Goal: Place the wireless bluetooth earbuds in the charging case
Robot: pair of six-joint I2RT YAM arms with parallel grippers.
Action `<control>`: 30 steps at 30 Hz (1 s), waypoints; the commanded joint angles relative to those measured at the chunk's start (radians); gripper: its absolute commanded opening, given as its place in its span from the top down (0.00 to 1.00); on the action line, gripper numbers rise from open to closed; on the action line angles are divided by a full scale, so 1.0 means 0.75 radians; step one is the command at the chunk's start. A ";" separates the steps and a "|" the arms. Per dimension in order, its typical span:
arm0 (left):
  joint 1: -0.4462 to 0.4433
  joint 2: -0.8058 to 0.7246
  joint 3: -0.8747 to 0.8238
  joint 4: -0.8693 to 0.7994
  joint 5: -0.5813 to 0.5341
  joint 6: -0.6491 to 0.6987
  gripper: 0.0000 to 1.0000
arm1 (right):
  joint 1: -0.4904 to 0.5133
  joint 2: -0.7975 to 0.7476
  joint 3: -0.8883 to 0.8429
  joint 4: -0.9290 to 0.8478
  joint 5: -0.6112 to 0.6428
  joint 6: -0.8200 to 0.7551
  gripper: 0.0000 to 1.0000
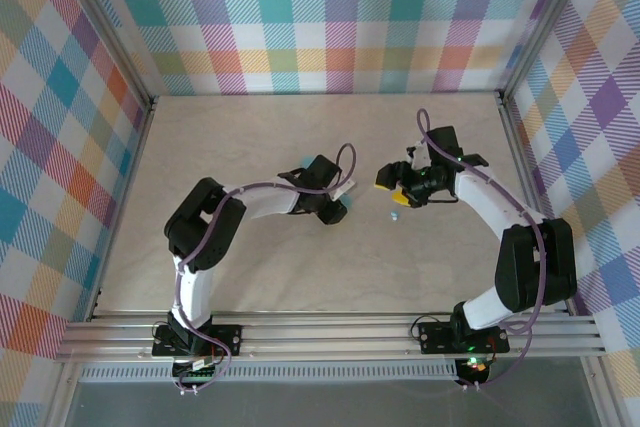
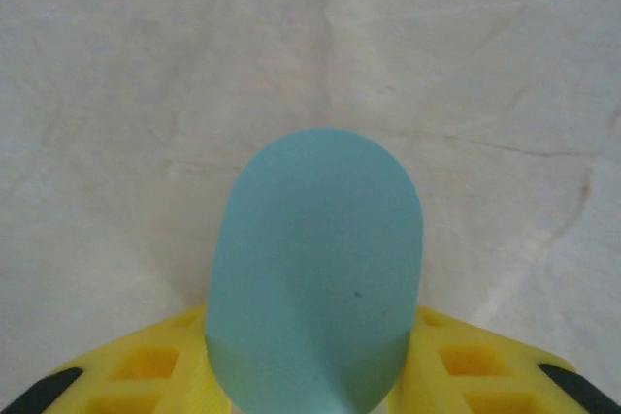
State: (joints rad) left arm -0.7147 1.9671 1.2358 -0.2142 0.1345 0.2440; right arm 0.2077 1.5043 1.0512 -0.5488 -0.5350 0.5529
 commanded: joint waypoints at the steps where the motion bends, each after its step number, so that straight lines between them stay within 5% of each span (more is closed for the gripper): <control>1: -0.020 -0.126 -0.063 0.054 0.117 0.022 0.67 | -0.002 -0.023 -0.023 0.029 -0.071 -0.029 0.33; 15: -0.021 -0.395 -0.185 0.077 0.332 -0.064 0.70 | 0.106 -0.022 -0.106 0.197 -0.291 0.081 0.31; 30: -0.035 -0.540 -0.216 0.024 0.426 -0.081 0.71 | 0.204 0.001 -0.033 0.173 -0.290 0.082 0.30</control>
State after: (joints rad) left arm -0.7254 1.5986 1.0885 -0.1684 0.4137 0.1944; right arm 0.3481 1.4952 0.9920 -0.4335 -0.7208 0.6003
